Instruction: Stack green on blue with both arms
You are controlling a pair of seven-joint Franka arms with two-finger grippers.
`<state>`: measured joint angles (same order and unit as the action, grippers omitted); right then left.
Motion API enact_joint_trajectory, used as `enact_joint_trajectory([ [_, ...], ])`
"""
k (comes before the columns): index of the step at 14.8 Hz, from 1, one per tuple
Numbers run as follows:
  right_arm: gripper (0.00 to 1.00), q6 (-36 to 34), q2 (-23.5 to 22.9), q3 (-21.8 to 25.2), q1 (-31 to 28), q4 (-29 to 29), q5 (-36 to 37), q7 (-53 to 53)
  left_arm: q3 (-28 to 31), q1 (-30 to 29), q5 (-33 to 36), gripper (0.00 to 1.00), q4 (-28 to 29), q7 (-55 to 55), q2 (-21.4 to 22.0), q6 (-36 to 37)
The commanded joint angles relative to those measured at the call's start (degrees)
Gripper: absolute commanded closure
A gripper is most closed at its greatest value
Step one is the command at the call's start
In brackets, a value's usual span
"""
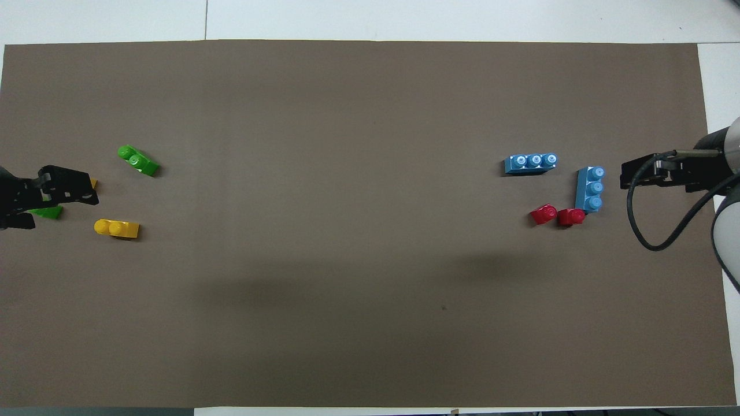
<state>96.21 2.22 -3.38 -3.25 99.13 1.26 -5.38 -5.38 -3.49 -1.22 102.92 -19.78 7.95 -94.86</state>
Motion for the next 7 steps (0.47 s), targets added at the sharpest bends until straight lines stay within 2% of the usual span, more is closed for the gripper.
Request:
enact_joint_trajectory([
  [1,0.00,2.6,-2.7,-0.3,-0.9,-1.5,-0.3,-1.1,0.5,-0.5,-0.7,0.00,3.8,-5.4,1.8,-2.5],
  [5,0.00,3.2,-11.8,0.2,-2.5,-10.7,-2.1,-6.9,0.5,-1.9,-1.1,0.00,5.4,-10.5,0.0,-5.9],
  [7,0.00,4.7,-15.8,0.2,-2.5,-14.5,-2.7,-14.1,0.5,-2.3,-1.3,0.00,6.0,-11.8,-1.5,-8.7],
])
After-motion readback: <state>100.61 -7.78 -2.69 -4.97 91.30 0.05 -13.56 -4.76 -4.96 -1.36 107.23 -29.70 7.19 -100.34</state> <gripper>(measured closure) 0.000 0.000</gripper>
